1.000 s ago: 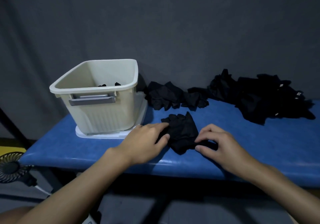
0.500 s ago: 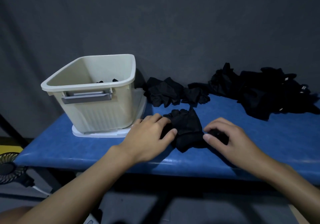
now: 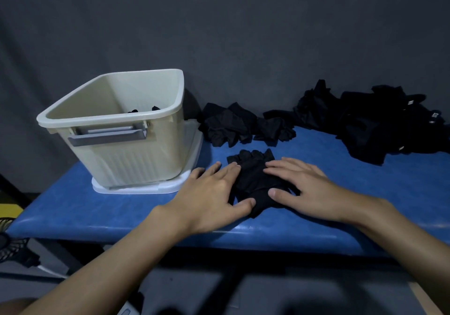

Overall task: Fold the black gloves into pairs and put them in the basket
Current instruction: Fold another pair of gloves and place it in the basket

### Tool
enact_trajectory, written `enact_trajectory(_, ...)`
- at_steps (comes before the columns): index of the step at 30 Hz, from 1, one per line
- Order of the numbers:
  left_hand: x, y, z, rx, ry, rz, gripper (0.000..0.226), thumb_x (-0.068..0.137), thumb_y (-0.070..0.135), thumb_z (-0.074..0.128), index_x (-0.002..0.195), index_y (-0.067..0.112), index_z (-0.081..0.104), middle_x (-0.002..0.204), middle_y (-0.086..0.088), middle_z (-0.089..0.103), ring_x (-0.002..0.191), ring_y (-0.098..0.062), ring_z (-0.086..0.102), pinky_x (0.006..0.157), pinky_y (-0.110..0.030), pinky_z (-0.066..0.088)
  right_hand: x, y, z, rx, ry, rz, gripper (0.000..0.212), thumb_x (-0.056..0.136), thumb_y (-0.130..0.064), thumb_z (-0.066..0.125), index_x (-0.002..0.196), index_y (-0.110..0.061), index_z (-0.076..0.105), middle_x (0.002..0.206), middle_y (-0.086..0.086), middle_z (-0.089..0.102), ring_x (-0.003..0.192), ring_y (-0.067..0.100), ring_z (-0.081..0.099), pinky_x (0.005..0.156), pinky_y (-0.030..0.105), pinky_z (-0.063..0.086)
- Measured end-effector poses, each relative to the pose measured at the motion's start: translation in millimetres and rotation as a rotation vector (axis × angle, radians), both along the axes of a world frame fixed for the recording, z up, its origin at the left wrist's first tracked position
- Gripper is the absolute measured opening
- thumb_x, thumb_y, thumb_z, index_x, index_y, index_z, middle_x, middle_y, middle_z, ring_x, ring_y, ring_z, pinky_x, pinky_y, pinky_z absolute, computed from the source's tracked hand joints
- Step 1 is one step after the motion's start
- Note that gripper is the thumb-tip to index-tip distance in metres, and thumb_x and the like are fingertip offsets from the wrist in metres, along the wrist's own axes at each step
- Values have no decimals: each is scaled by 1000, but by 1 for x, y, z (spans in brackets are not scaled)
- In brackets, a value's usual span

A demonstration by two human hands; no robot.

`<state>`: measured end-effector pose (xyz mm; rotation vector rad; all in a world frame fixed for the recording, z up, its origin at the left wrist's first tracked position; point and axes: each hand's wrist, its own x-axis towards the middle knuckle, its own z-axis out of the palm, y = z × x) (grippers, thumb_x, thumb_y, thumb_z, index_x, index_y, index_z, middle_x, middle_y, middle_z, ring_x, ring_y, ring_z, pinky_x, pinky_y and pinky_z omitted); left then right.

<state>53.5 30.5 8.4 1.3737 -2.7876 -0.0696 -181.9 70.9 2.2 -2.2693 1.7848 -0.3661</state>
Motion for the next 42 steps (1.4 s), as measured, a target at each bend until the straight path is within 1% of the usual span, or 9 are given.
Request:
enact_trajectory(6,-1,-2,5,6,-47,1,91,83,78,26,157,27,14,166,11,13,153,-19,10,119,-47,17,-3,8,-1,-45,8,-4,72,82,-76,28,146,-42,33,153,-27,23,142,-4,10,120,35,9)
enact_trajectory(10,-5,-1,7,-74,43,-36,97,73,79,18,154,25,26,162,12,22,148,-9,16,117,-42,21,-4,2,1,0,-7,21,74,83,-75,35,149,-43,25,158,-27,4,144,-4,-1,120,38,4)
enact_trajectory(17,-2,-9,6,24,-12,-42,101,72,84,14,157,30,16,167,9,10,153,-10,5,122,-43,14,-8,-2,3,50,-9,16,75,82,-74,41,149,-45,24,158,-27,11,146,0,3,120,35,1)
enact_trajectory(24,-14,-19,32,-30,121,-23,79,82,77,21,147,36,38,154,8,36,143,-16,32,111,-46,32,-11,-14,9,-57,-297,-13,75,73,-77,44,138,-41,45,147,-22,37,139,1,29,118,41,24)
enact_trajectory(27,-22,-36,40,-63,203,-1,59,96,59,36,146,28,42,150,6,43,138,-19,39,109,-43,35,-12,-28,8,-106,-412,-83,69,76,-70,45,133,-32,52,139,-18,44,134,2,37,115,32,30)
enact_trajectory(29,-27,-50,41,-71,224,29,53,100,50,40,146,24,42,149,3,43,138,-21,39,109,-43,34,-12,-38,8,-111,-431,-120,59,84,-60,49,134,-30,52,139,-18,42,135,2,35,115,29,29)
enact_trajectory(35,-44,-85,29,-60,151,118,54,101,42,41,149,16,38,159,-8,26,150,-27,15,117,-50,20,-8,-69,5,-134,-387,-196,45,95,-45,52,138,-32,49,155,-13,27,144,9,21,119,46,19)
enact_trajectory(38,-49,-97,24,-26,95,150,52,101,41,41,145,12,43,160,-8,23,151,-30,9,119,-54,17,-6,-75,1,-142,-305,-207,46,96,-48,49,140,-33,47,155,-16,26,143,9,21,114,39,14)
enact_trajectory(42,-50,-107,21,-27,105,165,47,100,38,42,135,9,52,153,-4,37,149,-26,18,118,-57,21,-10,-79,-3,-158,-285,-199,46,96,-49,48,139,-33,47,153,-18,28,142,6,23,107,32,13)
